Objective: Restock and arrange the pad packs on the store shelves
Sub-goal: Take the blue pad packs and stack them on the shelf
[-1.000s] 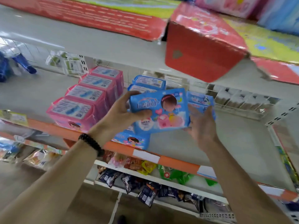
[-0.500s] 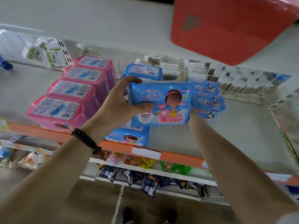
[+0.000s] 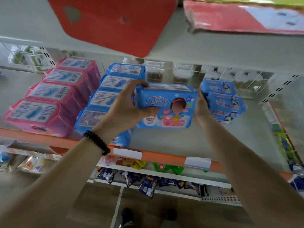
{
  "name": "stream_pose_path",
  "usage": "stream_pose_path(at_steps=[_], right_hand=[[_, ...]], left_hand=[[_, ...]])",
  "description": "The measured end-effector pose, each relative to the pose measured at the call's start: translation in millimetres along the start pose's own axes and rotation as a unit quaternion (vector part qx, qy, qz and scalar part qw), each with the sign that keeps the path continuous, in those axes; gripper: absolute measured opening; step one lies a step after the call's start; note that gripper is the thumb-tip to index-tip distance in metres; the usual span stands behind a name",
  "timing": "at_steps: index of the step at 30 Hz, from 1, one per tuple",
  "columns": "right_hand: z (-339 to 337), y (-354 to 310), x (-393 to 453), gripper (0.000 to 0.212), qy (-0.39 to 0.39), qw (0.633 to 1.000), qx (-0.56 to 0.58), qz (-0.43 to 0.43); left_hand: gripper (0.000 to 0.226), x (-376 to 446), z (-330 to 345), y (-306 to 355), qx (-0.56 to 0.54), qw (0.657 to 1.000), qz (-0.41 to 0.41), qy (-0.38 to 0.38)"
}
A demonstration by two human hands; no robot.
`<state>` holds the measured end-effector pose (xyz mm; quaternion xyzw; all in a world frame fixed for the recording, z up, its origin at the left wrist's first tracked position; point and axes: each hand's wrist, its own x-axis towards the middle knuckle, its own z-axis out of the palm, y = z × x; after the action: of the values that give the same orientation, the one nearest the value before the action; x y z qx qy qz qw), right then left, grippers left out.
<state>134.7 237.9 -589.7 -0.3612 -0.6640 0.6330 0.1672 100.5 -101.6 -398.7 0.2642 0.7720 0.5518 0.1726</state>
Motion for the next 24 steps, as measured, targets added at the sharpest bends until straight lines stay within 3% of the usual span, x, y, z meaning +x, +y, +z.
stream_pose_path(at_steps=[2,4,6,9,12,18,21,24], right_hand=[[-11,8,27,0.093,0.034,0.999,0.034,0.003],[-14,-22,-11,0.061,0.039,0.998,0.036,-0.014],[-7,-61,-62,0.034,-0.055,0.997,0.056,-0.010],[1,-84,-102,0.050,-0.177,0.982,0.031,-0.053],[8,-93,-115,0.053,-0.223,0.969,-0.003,-0.106],[18,-109,-95,0.049,-0.161,0.972,-0.061,-0.161],[19,-112,-80,0.037,-0.132,0.971,-0.089,-0.177],[25,-115,-69,0.042,-0.111,0.971,-0.098,-0.186]], left_hand=[[0.064,9,11,-4,0.011,1.000,0.001,-0.013],[0.064,19,22,-10,0.022,0.999,-0.002,-0.024],[0.065,30,30,-17,0.048,0.998,-0.004,-0.027],[0.066,43,33,-28,0.072,0.997,-0.011,-0.026],[0.064,55,31,-33,0.076,0.997,-0.011,-0.022],[0.064,83,24,-16,0.167,0.983,0.061,-0.047],[0.062,98,12,-10,0.238,0.964,0.088,-0.079],[0.057,114,3,-13,0.319,0.939,0.104,-0.082]])
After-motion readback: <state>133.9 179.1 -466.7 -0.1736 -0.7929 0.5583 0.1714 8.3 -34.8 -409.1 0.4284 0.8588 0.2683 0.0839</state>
